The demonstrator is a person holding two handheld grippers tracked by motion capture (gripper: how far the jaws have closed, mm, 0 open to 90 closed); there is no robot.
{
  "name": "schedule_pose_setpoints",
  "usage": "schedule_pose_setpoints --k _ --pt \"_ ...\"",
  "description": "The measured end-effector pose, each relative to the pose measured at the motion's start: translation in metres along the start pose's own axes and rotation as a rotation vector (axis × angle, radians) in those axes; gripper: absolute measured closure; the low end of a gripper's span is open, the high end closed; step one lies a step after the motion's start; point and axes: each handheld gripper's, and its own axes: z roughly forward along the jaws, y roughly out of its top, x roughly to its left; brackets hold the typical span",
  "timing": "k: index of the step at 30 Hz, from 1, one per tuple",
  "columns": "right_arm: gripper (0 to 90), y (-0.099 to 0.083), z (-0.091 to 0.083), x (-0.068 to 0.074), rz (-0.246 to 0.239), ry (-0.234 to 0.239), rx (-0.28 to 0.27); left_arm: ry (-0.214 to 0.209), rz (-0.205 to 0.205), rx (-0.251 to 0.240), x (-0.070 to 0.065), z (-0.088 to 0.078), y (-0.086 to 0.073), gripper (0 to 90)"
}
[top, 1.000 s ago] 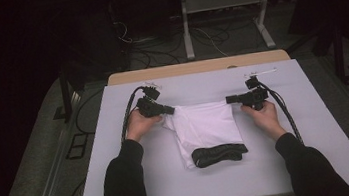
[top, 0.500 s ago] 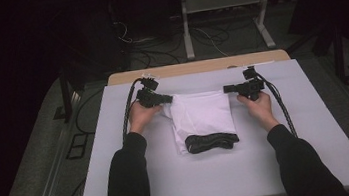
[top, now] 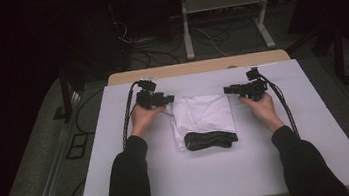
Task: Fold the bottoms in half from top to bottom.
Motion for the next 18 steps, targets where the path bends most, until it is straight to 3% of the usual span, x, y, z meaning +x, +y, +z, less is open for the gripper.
schedule_pose_setpoints --k 5,8,10,12,18 --pt "17.4 -0.002 -0.007 0.004 -0.064 -0.001 0.035 -0.049 -0.025 -0.042 0.0 -0.015 -0.005 19.4" --pt "10.5 -0.001 -0.01 0.007 -0.08 -0.016 0.066 -0.07 -0.039 -0.068 -0.002 -0.023 -0.007 9.6" --pt "0.0 -0.001 -0.013 0.009 -0.09 -0.004 0.073 -0.078 -0.047 -0.083 -0.003 -0.028 -0.008 1.2" --pt "0.0 -0.002 -0.018 0.012 -0.104 -0.003 0.067 -0.092 -0.046 -0.082 -0.005 -0.033 -0.009 0.0" --pt "0.0 -0.004 -0.033 0.017 -0.123 -0.007 0.05 -0.069 -0.022 -0.095 -0.008 -0.047 -0.015 0.0"
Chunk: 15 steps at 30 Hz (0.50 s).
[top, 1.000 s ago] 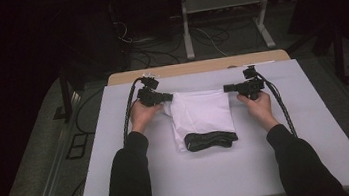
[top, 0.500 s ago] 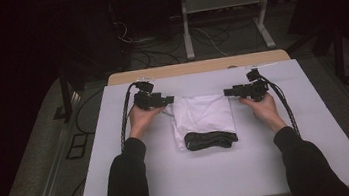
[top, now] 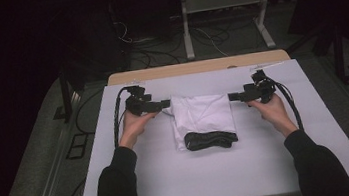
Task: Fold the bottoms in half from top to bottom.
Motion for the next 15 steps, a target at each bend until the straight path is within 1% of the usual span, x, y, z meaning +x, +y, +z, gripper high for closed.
schedule_pose_setpoints --k 2,7,10,12,15 --pt "0.0 -0.001 -0.004 0.001 -0.011 -0.008 0.004 -0.001 0.002 -0.002 -0.001 -0.004 -0.002 0.0" --pt "0.0 -0.003 -0.014 0.002 -0.023 -0.008 0.004 0.004 0.001 -0.02 -0.002 -0.014 -0.005 0.0" --pt "0.0 -0.006 -0.019 0.003 -0.04 -0.012 0.017 0.005 -0.002 -0.025 -0.003 -0.02 -0.008 0.0" --pt "0.0 -0.007 -0.023 0.004 -0.048 -0.013 0.024 0.012 0.007 -0.025 -0.004 -0.024 -0.01 0.0" --pt "0.0 -0.009 -0.03 0.006 -0.055 -0.014 0.016 0.017 0.012 -0.042 -0.007 -0.032 -0.013 0.0"
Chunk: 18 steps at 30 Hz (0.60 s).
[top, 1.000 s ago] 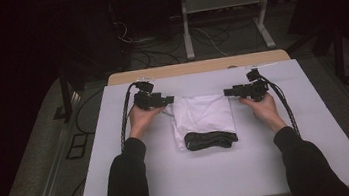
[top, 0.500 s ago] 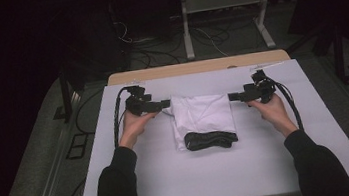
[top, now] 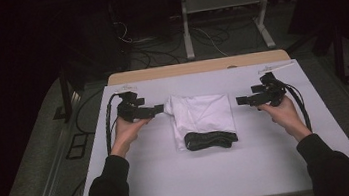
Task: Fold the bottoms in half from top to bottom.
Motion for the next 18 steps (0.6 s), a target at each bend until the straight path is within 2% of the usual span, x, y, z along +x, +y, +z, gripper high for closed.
schedule_pose_setpoints --k 3,8,18 --pt "0.0 -0.003 -0.006 0.002 -0.004 0.004 -0.005 -0.002 0.006 -0.008 -0.002 -0.008 -0.004 0.0" --pt "0.0 -0.011 -0.017 0.005 -0.01 0.005 -0.011 0.021 0.024 -0.007 -0.003 -0.017 -0.013 0.0" --pt "0.0 -0.026 -0.036 0.009 -0.029 0.001 -0.01 0.033 0.031 -0.033 -0.006 -0.039 -0.027 0.0"
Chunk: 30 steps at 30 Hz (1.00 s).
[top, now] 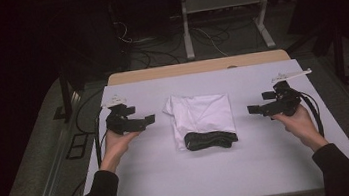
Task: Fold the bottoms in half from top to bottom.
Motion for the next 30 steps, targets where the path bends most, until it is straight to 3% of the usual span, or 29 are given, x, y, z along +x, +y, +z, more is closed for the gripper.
schedule_pose_setpoints --k 14,30 --pt "0.0 -0.029 -0.025 0.005 -0.003 -0.011 -0.034 -0.016 -0.005 -0.042 -0.01 -0.025 -0.025 0.0" --pt "0.0 -0.064 -0.046 0.009 -0.017 -0.045 -0.04 0.013 -0.004 -0.056 -0.015 -0.045 -0.058 0.0"
